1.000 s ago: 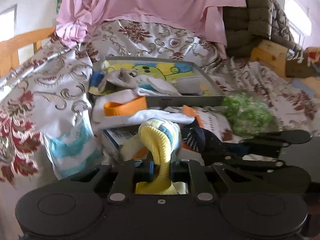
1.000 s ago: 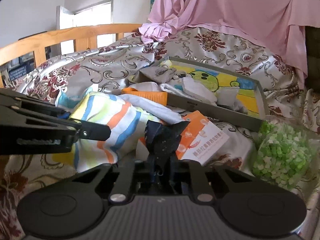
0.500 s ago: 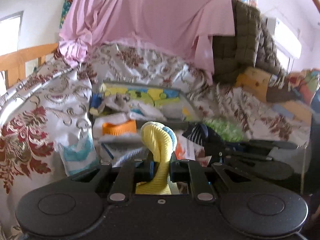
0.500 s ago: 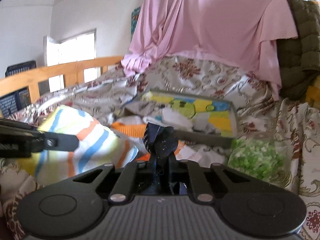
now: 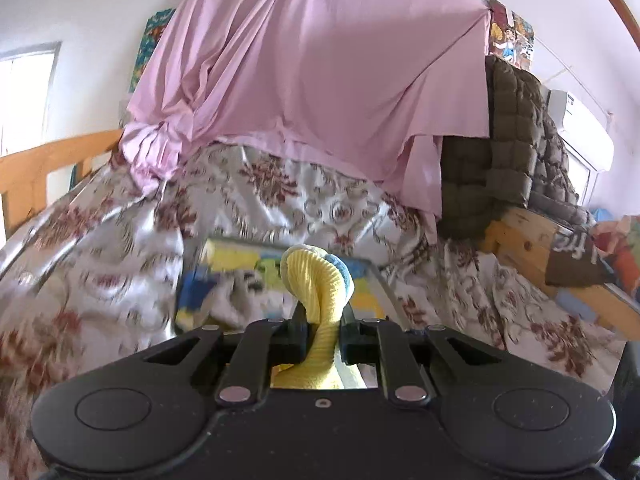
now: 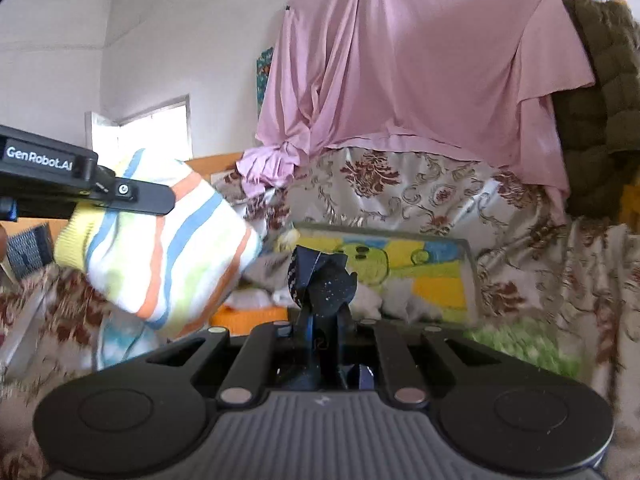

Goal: Organize soft objects
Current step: 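Carry the yellow sock and black cap over the painting tray with both grippers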

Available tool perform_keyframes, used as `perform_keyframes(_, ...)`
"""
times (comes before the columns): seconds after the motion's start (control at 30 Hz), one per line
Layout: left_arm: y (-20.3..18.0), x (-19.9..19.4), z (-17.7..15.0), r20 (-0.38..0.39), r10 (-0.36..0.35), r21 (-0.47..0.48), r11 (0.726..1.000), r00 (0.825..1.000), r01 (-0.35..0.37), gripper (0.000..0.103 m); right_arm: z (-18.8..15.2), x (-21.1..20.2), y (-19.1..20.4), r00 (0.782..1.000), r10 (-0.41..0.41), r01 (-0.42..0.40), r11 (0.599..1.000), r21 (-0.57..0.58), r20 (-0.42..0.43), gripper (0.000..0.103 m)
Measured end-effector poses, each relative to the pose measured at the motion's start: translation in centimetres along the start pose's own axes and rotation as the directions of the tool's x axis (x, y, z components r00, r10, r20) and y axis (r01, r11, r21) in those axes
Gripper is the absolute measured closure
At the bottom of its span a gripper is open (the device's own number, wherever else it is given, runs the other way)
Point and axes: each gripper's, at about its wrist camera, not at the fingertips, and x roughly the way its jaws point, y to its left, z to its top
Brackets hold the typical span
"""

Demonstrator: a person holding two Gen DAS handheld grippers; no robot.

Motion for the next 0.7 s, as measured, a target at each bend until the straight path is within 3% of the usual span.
perform_keyframes(0.13, -0.2, 5.3, 2.0, 0.016, 0.010, -0.014, 1.000, 1.000, -0.010, 0.086, 1.5, 4.1, -3.1, 1.000, -0.012, 0.012, 0.999, 0.036, 0.002, 0.091)
perform_keyframes(0.3, 0.0, 13.7, 3.3, -0.022, 0.040, -0.048, 0.998, 0.999, -0.041, 0.086, 2.1, 9.9, -7.4, 0.999, -0.042, 0.045, 0.974, 0.222, -0.021, 0.091)
perform_keyframes(0.43, 0.3, 19.9, 4.0, -0.052, 0.044, -0.104, 0.993, 0.998, -0.049, 0.086, 1.9, 13.0, -9.8, 0.996, -0.074, 0.083, 0.948, 0.307, -0.040, 0.091)
perform_keyframes(0.7, 0.1, 26.5, 3.1, -0.122, 0.024, -0.153, 0.987, 0.992, -0.043, 0.086, 0.5, 16.7, -14.1, 0.992, -0.093, 0.123, 0.864, 0.487, -0.085, 0.091)
